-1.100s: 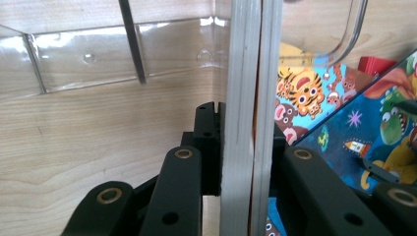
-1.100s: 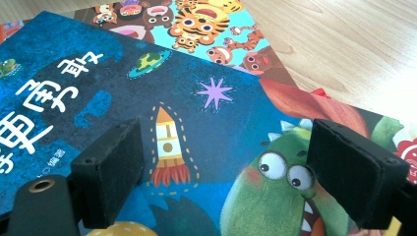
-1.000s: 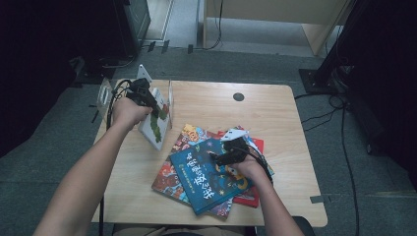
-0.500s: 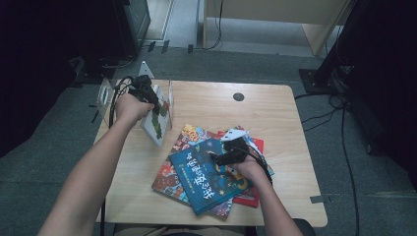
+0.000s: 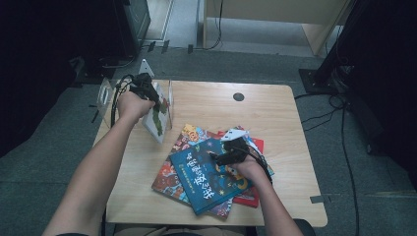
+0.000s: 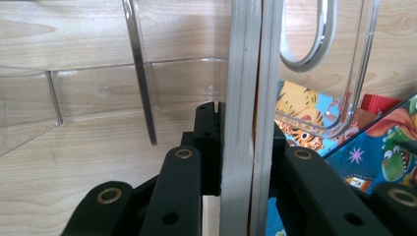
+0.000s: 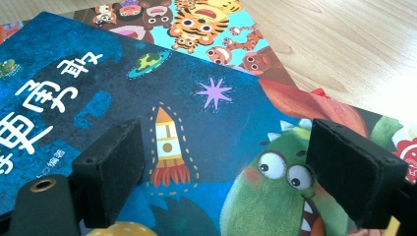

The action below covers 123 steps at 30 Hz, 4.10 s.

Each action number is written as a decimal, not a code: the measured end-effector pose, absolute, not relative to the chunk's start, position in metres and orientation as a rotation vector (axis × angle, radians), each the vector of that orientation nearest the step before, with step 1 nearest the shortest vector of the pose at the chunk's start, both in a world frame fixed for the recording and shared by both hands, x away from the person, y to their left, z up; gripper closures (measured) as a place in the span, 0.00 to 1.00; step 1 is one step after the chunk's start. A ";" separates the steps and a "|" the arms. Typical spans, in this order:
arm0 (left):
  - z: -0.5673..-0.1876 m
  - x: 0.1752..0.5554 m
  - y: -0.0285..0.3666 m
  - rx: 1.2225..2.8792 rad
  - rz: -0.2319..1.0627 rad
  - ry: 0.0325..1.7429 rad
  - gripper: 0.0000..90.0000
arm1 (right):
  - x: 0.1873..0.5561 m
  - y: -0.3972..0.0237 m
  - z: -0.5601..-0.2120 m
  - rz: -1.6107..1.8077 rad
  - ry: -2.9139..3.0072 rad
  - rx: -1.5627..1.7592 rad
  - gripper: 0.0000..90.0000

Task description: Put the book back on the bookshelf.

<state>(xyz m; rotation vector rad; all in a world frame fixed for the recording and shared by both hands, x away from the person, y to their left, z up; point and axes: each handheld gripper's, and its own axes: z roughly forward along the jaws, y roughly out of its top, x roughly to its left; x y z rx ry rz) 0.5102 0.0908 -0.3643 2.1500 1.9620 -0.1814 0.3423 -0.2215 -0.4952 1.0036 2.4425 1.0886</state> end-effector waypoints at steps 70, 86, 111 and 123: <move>-0.386 0.535 0.079 2.148 -0.142 1.991 0.85 | 0.342 -0.222 -0.495 1.090 2.440 1.003 0.16; -0.379 0.535 0.085 2.109 -0.163 1.994 0.84 | 0.342 -0.222 -0.495 1.089 2.441 1.002 0.16; -0.358 0.532 0.092 2.097 -0.159 1.967 0.83 | 0.342 -0.222 -0.495 1.089 2.441 1.003 0.16; -0.350 0.529 0.100 2.070 -0.184 1.954 0.83 | 0.342 -0.222 -0.495 1.088 2.441 1.003 0.16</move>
